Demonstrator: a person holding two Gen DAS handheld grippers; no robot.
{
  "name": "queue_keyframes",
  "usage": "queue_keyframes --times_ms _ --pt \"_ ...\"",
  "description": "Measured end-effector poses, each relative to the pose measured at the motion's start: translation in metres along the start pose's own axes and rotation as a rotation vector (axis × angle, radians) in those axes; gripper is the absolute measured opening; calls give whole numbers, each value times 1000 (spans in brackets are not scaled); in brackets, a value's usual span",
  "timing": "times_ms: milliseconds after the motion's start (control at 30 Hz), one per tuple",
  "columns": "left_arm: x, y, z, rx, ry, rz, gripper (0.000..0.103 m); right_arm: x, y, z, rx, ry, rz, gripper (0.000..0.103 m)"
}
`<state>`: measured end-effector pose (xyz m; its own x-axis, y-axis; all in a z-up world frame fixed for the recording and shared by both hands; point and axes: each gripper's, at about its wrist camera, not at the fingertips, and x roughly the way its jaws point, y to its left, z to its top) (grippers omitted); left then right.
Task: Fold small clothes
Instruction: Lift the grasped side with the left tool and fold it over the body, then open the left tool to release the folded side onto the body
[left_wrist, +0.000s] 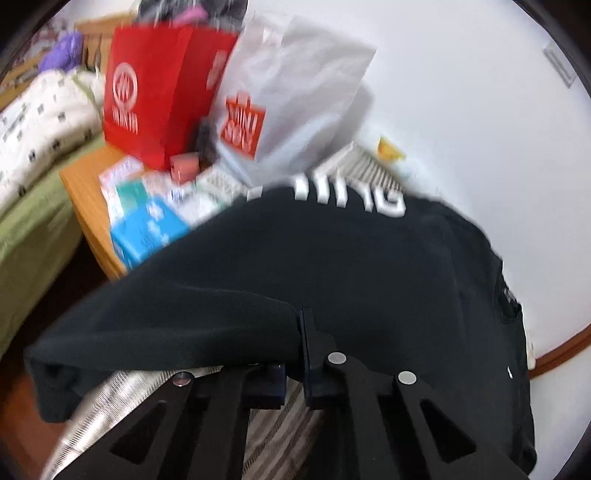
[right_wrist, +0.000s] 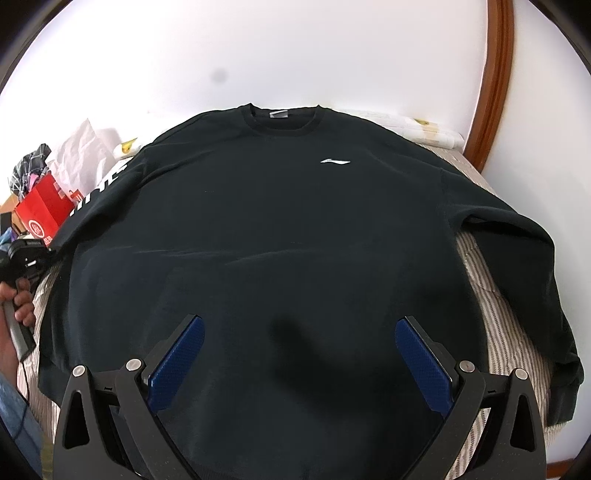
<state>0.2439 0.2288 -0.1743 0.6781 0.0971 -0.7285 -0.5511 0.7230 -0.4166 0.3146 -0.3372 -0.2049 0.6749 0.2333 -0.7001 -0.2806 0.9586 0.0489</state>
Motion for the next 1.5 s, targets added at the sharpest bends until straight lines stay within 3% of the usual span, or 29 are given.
queue_keyframes --times_ms 133,300,500,667,767,867,1000,1200,1333,1500 --pt "-38 -45 14 139 -124 8 6 -3 -14 2 19 -16 17 102" --pt "-64 -119 9 319 -180 -88 6 -7 -38 4 65 -38 29 102" --pt "-60 -225 -32 553 -135 -233 6 -15 -65 -1 86 -44 -24 102" --pt "-34 -285 -97 777 -83 -231 6 -19 -86 -13 110 -27 -61 102" --pt "-15 -291 -111 786 -10 -218 7 -19 -93 -19 120 -11 -78 102" --pt "-3 -284 -116 733 71 -235 8 -20 -94 -20 111 -11 -81 102" --pt "-10 -265 -109 663 127 -246 19 -19 -80 -12 70 -27 -73 102" --pt "-42 -226 -91 606 102 -250 37 -12 -34 13 -36 -85 -36 92" --pt "-66 -195 -75 572 60 -233 61 -10 6 35 -82 -108 20 80" --pt "-77 -151 -44 520 -6 -192 64 -9 68 57 -179 -142 70 73"
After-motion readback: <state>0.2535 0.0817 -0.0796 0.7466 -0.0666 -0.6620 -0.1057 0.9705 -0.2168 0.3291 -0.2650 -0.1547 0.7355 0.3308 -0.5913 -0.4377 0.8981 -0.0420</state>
